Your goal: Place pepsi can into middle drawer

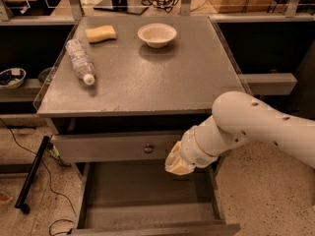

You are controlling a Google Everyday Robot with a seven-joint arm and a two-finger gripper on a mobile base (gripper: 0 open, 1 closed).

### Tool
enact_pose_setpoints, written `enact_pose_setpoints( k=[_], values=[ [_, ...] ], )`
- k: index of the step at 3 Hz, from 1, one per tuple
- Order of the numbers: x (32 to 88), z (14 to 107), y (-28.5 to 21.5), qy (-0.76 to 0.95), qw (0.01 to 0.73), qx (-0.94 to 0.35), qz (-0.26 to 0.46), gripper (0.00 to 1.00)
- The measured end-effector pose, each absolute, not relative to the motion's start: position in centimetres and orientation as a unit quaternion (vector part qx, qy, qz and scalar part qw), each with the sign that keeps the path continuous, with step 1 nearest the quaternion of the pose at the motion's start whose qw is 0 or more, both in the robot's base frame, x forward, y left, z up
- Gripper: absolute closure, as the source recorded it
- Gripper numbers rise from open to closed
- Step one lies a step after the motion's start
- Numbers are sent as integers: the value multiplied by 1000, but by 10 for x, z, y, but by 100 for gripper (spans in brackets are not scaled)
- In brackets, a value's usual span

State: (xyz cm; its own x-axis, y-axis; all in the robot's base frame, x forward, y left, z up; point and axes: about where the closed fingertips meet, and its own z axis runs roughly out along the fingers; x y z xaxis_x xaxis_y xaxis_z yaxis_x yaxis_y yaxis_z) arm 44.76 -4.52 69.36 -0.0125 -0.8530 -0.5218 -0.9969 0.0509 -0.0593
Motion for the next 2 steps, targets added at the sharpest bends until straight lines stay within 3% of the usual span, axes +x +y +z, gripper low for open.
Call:
enact_pose_setpoints(
  k=[1,2],
  values=[
    [448,694,-45,692,216,-669,166,100],
    [448,694,-45,692,216,-669,166,83]
  ],
)
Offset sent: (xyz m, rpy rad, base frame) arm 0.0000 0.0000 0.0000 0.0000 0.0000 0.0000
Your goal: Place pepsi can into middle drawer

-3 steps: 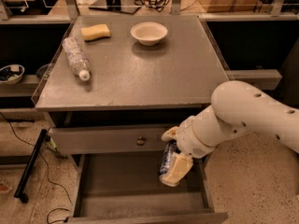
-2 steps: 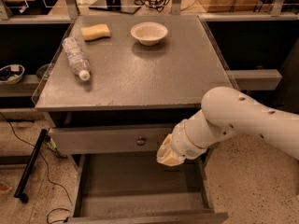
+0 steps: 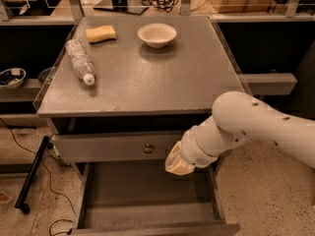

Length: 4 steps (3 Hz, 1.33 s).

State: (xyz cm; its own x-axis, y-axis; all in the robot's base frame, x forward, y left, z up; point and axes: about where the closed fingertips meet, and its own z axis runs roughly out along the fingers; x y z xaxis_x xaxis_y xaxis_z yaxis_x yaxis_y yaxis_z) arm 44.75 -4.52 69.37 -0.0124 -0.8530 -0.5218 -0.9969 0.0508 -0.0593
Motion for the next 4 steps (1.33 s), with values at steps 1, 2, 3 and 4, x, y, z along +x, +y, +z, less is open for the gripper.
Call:
enact_pose_setpoints(
  k=[1,2,3,4],
  values=[
    [448,694,-45,692,216,-669,166,52],
    [448,694,-45,692,216,-669,166,28],
    [448,694,-45,692,216,-669,166,5],
    [447,694,-45,692,216,-669,166,0]
  ],
)
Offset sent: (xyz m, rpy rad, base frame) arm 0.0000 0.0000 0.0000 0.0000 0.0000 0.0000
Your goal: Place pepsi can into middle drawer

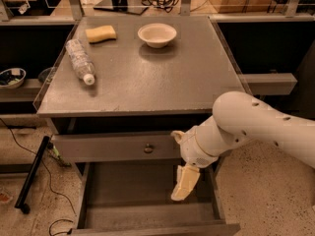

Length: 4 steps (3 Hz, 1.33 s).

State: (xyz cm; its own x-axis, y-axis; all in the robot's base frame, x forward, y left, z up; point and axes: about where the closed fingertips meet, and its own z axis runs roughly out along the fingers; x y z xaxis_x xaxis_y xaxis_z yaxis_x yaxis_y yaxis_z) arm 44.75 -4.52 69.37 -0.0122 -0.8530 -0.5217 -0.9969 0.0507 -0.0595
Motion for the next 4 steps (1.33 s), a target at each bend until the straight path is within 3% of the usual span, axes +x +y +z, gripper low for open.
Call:
enact_pose_setpoints(
  k=[1,2,3,4],
  values=[
    [448,694,-45,692,217,-668,166,0],
    [447,710,-76,723,237,-629,156,0],
    [436,732,-137,771,256,-568,128,0],
    [398,752,-241,839,268,-465,87,0]
  ],
)
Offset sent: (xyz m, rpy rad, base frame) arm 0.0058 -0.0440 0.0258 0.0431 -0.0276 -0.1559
